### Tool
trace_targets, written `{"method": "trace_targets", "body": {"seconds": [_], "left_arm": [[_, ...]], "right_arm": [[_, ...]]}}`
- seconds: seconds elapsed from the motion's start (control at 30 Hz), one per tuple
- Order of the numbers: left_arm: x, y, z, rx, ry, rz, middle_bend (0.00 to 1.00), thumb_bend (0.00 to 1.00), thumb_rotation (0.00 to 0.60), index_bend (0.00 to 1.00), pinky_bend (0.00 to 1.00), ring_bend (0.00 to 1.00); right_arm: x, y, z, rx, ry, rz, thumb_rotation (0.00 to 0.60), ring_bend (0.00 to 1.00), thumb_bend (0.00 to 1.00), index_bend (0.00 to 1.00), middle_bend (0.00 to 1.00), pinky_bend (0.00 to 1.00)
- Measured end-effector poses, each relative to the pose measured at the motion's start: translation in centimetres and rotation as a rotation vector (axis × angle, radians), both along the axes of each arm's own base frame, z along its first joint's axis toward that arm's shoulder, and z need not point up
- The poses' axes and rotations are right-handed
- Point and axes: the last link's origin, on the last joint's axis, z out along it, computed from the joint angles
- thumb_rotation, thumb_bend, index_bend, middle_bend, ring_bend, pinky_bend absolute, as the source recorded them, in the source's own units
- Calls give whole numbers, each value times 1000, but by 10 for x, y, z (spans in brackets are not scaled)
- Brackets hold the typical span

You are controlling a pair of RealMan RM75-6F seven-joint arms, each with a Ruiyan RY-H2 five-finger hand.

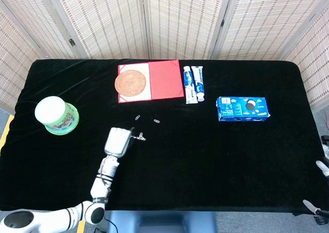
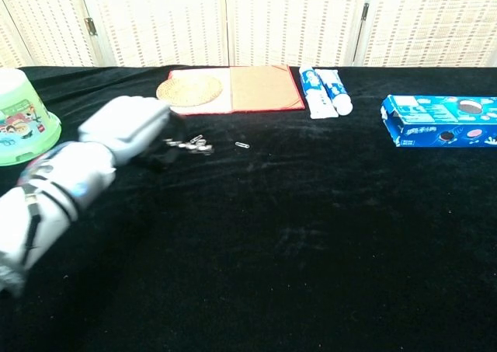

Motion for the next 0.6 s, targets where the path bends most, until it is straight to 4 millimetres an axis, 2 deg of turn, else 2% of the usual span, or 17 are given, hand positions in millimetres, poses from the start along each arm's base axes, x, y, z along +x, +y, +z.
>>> {"method": "trace_targets", "body": {"seconds": [0.17,0.23,0.3,0.37,0.4,0.47,0.6], "left_arm": [[-5,-11,4,3,21,7,1000,549,600,926,1000,1000],[-4,-14,5,3,24,7,1000,466,600,784,1000,1000],[-5,-15,4,-5,22,18,1000,274,600,465,1000,1000],[-6,-16,5,-8,30,29,1000,171,600,194,1000,1000],[-6,-15,6,-9,36,38,1000,146,600,90,1000,1000],[-6,-15,8,-11,35,52,1000,121,600,5,1000,1000],[-6,-12,14,-5,25,59,1000,93,600,0,1000,1000]], "right_arm": [[7,0,-3,12,7,37,600,0,104,0,0,0],[8,-1,-4,18,6,47,600,0,104,0,0,0],[9,-2,-4,21,5,51,600,0,104,0,0,0],[9,-3,-4,26,5,51,600,0,104,0,0,0],[10,-4,-4,28,4,50,600,0,103,0,0,0],[10,-4,-4,30,5,50,600,0,104,0,0,0],[10,-4,-5,30,6,47,600,0,104,0,0,0]]}}
